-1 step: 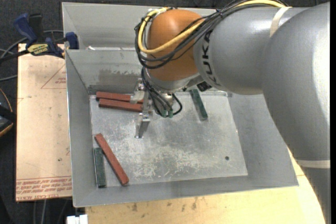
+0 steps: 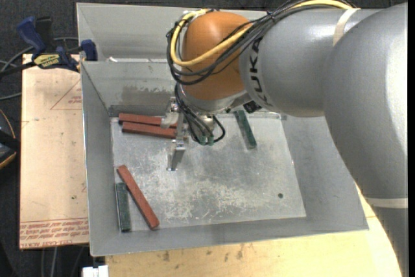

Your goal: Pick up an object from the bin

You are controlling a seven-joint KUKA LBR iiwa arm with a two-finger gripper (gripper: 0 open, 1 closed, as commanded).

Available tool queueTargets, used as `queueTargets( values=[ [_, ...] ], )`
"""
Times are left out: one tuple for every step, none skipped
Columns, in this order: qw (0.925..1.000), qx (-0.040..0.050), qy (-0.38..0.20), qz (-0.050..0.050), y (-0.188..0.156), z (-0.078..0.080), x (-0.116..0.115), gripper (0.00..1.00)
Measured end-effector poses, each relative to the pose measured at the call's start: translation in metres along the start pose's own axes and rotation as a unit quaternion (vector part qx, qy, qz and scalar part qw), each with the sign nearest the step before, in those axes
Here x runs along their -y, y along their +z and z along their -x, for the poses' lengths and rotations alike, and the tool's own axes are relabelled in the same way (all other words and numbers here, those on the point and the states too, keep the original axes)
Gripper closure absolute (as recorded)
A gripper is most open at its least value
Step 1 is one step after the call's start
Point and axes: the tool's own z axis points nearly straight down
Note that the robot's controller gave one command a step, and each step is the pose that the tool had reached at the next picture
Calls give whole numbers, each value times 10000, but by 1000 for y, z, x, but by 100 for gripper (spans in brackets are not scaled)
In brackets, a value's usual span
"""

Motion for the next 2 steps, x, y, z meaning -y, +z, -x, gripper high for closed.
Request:
queueTargets(
  values=[
    [9920, 38, 1262, 15, 49, 11, 11, 0],
    [9904, 68, 1381, 41, 67, 22, 18, 0]
  ],
)
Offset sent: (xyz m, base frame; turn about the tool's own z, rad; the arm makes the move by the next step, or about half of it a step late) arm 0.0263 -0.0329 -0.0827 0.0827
